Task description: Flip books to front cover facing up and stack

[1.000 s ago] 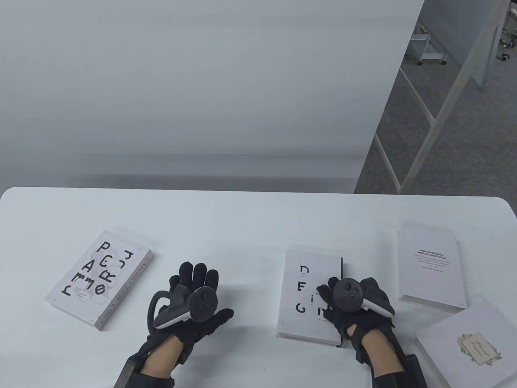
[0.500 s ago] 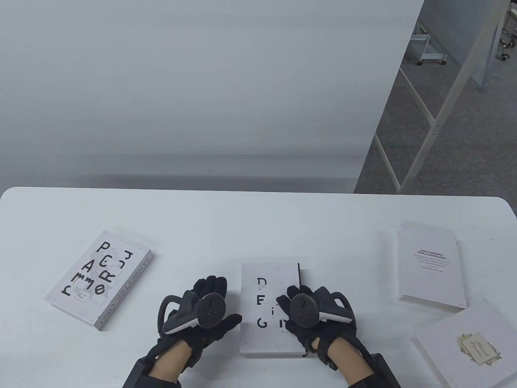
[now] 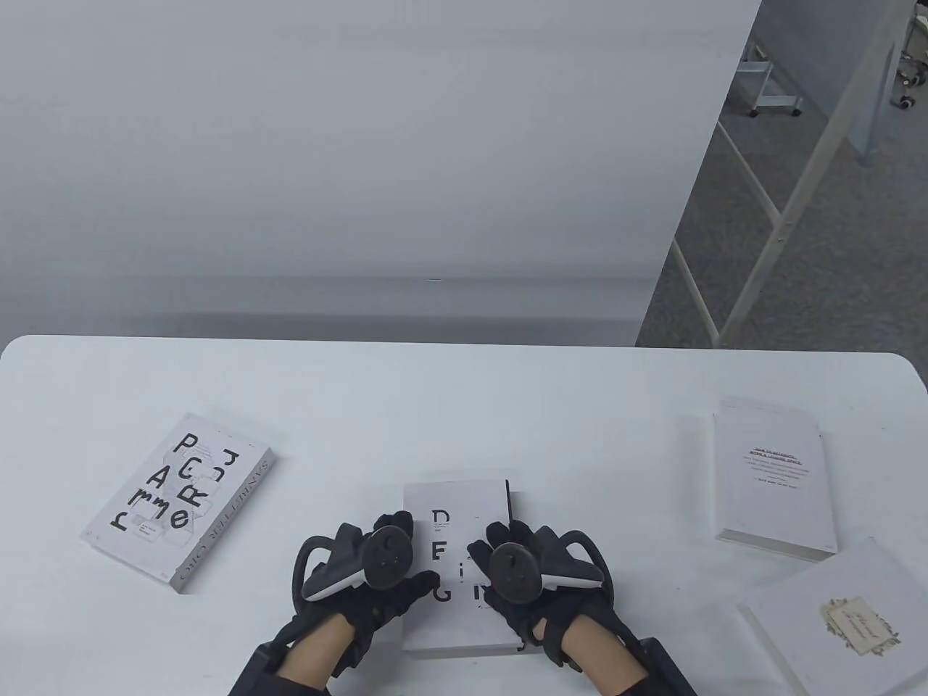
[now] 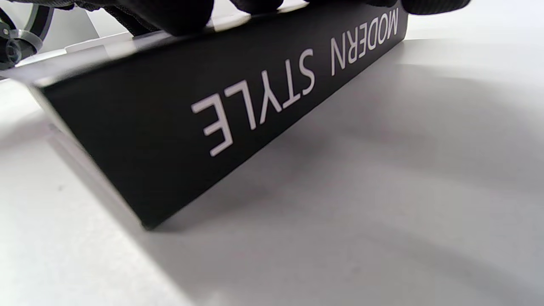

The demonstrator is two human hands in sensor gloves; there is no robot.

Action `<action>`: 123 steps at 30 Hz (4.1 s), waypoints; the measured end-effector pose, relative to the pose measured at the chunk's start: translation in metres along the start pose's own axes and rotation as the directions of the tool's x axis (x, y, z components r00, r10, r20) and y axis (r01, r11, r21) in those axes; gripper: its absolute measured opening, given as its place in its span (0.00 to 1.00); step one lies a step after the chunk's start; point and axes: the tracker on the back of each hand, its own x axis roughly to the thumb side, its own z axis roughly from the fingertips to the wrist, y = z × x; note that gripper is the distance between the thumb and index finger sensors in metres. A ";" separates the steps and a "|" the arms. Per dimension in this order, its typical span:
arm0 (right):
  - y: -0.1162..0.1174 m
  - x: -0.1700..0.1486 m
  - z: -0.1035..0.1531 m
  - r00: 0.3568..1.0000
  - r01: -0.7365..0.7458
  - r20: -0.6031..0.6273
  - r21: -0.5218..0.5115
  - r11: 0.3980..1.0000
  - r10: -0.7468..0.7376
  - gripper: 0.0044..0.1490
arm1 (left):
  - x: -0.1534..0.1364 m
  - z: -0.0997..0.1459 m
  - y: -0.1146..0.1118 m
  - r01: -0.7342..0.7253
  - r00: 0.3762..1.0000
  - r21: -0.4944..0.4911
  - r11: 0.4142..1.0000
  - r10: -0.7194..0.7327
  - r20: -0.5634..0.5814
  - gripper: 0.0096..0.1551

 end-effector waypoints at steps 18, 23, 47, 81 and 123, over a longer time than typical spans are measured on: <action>-0.007 -0.050 0.021 0.887 0.435 -0.107 -0.136 0.890 -0.450 0.45 | -0.021 -0.004 -0.010 -0.463 0.872 0.022 0.886 0.460 -0.166 0.49; 0.003 -0.054 0.016 0.804 0.587 -0.081 -0.056 0.808 -0.590 0.45 | -0.024 -0.004 -0.014 -0.566 0.806 0.031 0.823 0.561 -0.189 0.43; 0.006 -0.057 0.021 0.702 0.711 -0.009 -0.042 0.702 -0.712 0.43 | -0.015 -0.004 -0.020 -0.604 0.787 0.001 0.797 0.596 -0.158 0.42; -0.025 0.007 0.039 0.981 0.157 0.169 -0.375 0.914 -0.099 0.50 | -0.039 0.000 -0.020 -0.654 0.746 -0.050 0.755 0.632 -0.210 0.37; -0.033 -0.078 0.015 0.430 0.786 0.033 -0.504 0.357 -0.902 0.48 | -0.020 0.076 0.136 0.204 0.977 0.358 0.911 -0.169 -0.127 0.60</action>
